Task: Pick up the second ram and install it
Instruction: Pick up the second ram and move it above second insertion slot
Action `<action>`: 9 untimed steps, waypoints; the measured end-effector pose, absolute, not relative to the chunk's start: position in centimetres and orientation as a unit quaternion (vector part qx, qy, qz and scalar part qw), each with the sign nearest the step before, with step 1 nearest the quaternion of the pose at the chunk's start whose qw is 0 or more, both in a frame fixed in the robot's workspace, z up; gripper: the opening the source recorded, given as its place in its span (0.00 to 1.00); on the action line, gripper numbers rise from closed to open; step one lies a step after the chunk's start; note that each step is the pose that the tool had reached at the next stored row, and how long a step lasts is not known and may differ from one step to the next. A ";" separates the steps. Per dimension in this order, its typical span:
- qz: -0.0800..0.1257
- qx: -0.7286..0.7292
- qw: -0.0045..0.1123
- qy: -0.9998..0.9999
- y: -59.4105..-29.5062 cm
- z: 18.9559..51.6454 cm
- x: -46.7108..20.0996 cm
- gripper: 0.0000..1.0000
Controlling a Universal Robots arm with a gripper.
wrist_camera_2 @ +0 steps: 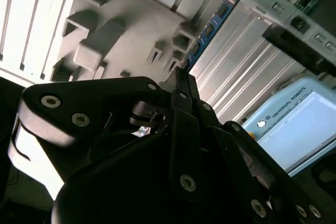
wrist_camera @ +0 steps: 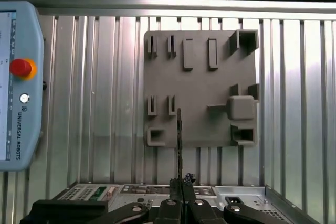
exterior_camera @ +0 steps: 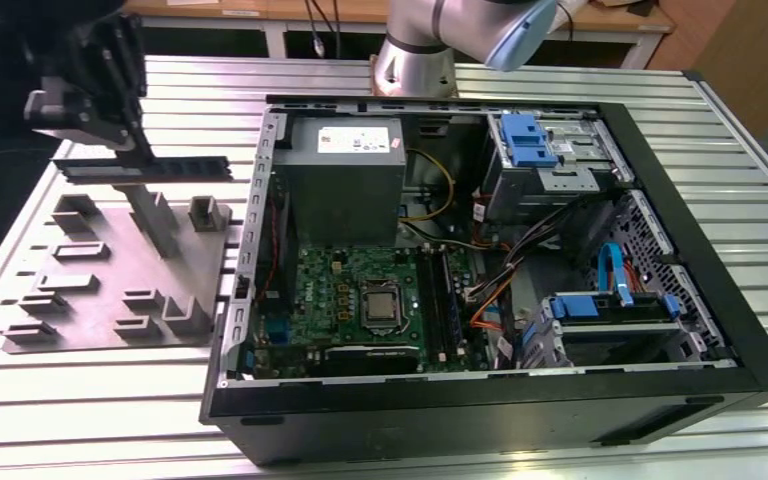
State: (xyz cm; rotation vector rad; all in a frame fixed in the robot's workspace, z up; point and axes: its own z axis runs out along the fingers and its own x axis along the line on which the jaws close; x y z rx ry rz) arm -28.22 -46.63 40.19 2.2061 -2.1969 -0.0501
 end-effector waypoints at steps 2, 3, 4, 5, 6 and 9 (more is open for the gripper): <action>-0.016 0.708 0.014 -0.705 -46.6 40.2 -27.3 0.11; -0.016 0.708 0.014 -0.705 -46.6 40.2 -26.9 0.11; -0.016 0.708 0.014 -0.705 -46.6 40.2 -26.4 0.11; -0.016 0.708 0.014 -0.705 -46.6 40.1 -25.9 0.11; -0.016 0.708 0.014 -0.705 -46.6 40.1 -25.5 0.11; -0.016 0.708 0.014 -0.705 -46.6 40.1 -24.1 0.11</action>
